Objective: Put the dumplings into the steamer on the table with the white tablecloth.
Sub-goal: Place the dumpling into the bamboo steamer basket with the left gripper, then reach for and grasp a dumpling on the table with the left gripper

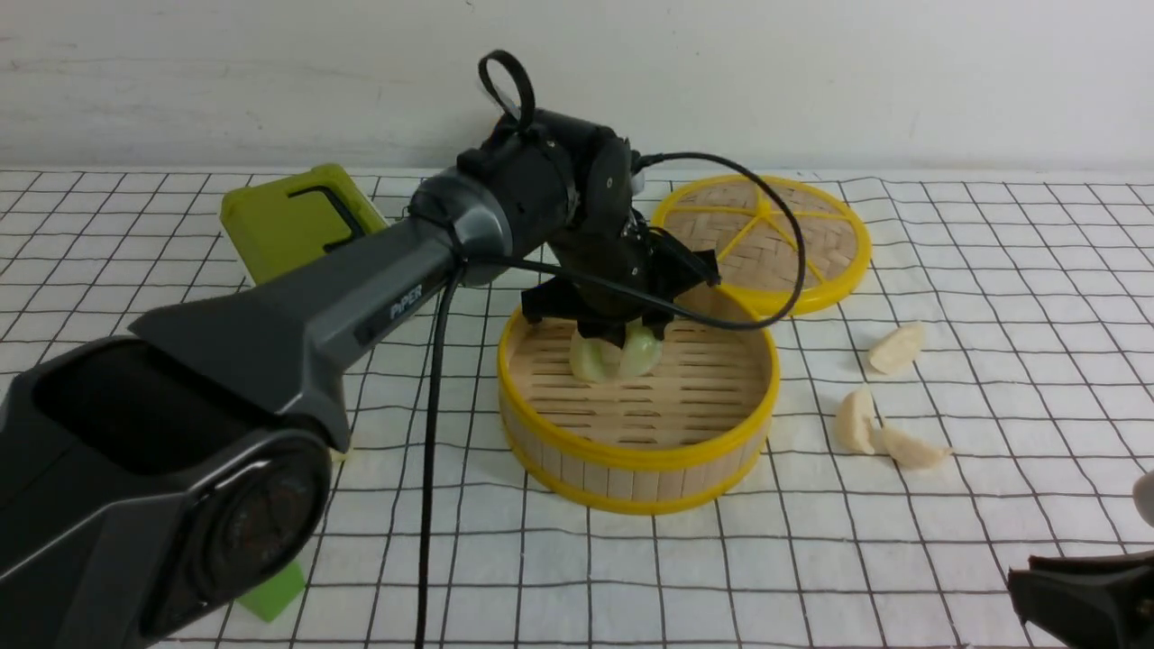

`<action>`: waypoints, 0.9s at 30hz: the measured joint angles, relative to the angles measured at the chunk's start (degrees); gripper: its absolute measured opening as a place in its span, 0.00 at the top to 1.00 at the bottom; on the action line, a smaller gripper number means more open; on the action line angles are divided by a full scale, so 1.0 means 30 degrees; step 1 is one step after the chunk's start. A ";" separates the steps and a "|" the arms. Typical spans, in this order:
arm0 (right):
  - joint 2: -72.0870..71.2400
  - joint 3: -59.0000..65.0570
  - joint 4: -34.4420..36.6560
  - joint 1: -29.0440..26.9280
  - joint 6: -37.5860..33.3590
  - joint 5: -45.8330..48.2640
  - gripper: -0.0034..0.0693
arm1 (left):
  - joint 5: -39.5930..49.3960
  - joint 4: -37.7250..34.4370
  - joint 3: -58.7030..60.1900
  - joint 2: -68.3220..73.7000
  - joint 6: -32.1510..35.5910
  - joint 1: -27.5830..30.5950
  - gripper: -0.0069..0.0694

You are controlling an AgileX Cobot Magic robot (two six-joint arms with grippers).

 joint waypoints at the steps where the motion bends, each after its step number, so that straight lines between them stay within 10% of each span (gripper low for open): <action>1: 0.0000 0.0000 0.0000 0.0000 0.0000 0.0115 0.80 | -0.0071 0.0305 0.0000 0.0328 -0.0258 0.0000 0.61; 14: 0.0000 0.0000 0.0185 0.0000 0.0016 0.0594 0.78 | -0.0260 0.0920 -0.0233 0.0388 -0.0661 -0.0036 0.32; 27: 0.0000 0.0000 0.0419 0.0000 0.0038 0.0594 0.77 | 0.5195 0.2277 -0.3360 -0.4115 0.2906 -0.0057 0.34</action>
